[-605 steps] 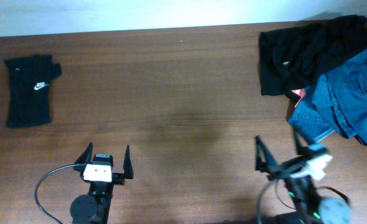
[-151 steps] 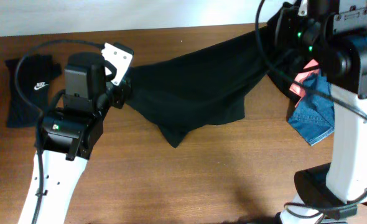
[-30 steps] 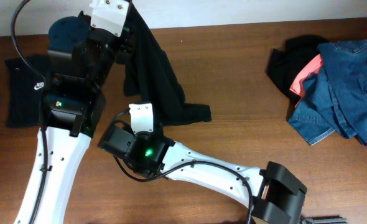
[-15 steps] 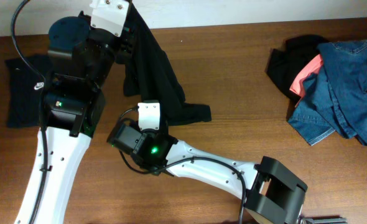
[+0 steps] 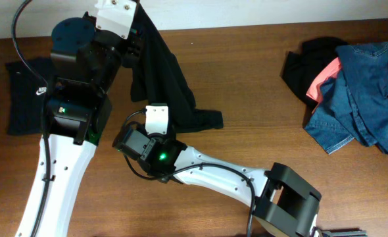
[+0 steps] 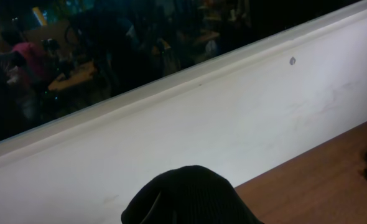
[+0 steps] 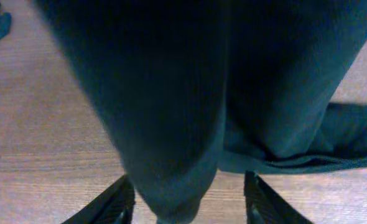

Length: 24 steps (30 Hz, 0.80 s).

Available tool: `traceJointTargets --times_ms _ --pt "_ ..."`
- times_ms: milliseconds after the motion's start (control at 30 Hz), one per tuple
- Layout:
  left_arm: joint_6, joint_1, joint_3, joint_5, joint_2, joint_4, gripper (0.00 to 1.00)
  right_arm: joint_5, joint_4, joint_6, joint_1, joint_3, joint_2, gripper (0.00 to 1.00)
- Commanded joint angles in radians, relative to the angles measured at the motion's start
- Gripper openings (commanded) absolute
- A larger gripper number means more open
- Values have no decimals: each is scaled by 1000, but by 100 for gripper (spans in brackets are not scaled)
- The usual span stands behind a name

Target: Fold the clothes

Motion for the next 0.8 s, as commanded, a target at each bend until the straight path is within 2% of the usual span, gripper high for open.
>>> traceJointTargets --times_ms 0,167,333,367,633,700,767 --pt "-17 3 36 -4 -11 14 1 4 3 9 -2 -8 24 48" --pt "-17 3 36 -4 -11 13 1 -7 6 9 -2 -8 24 43" --pt "-17 3 36 -4 -11 14 1 -7 6 9 -2 -8 24 24" --pt "-17 3 36 -4 -11 14 1 -7 6 9 -2 -8 24 24" --pt "-17 3 36 -4 -12 13 1 -8 6 9 -8 -8 24 27" --pt "-17 3 36 -4 -12 13 1 -10 12 9 -15 -8 24 40" --pt "-17 3 36 -4 -12 13 1 -11 22 9 -21 -8 24 41"
